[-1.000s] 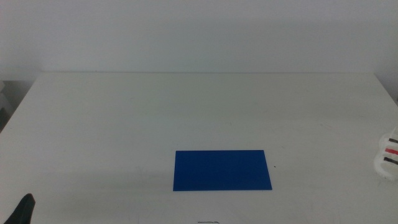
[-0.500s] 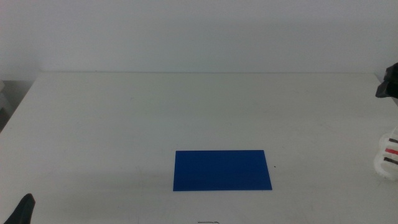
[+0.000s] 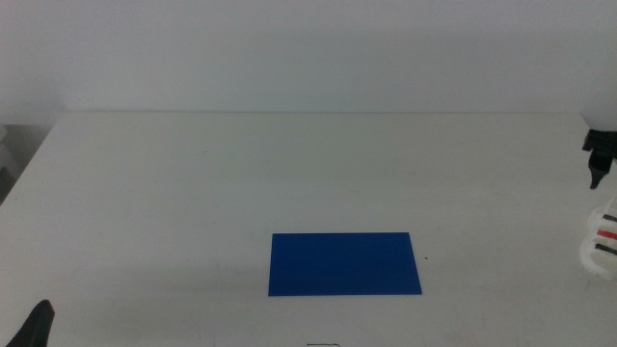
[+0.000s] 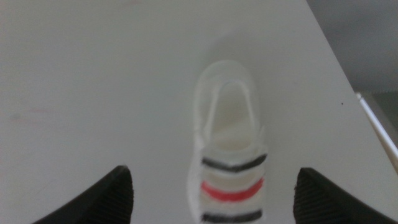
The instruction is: Use one arm to grab the shoe from the table and place it on the mat.
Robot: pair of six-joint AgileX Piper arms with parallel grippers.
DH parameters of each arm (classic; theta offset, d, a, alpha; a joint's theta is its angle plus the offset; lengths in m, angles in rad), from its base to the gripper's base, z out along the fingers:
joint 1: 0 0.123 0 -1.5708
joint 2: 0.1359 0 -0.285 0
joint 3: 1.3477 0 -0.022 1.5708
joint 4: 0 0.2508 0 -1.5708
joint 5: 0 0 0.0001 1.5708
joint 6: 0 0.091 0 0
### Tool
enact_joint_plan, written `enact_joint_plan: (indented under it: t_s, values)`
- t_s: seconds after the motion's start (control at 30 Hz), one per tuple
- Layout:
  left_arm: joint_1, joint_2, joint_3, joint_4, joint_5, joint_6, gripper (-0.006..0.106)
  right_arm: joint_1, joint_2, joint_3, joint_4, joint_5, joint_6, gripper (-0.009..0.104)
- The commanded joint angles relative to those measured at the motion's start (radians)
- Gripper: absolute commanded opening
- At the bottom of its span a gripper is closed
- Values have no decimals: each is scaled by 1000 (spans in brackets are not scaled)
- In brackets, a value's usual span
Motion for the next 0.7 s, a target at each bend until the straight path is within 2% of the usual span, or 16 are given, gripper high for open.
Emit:
enact_joint_plan:
  t_s: [0.0,0.5,0.6,0.67]
  values:
    - [-4,-19,-3,-6,-83,-12,94,-34,-16,-41,-2,-6,-10,64]
    - [-4,-19,-3,-6,-83,-12,94,-44,148,-41,3,-35,-34,62]
    - [-4,-19,-3,-6,-83,-12,94,-44,156,-41,-1,-35,-49,51]
    - [-4,-19,-3,-6,-83,-12,94,-43,154,-41,1,-29,-58,32]
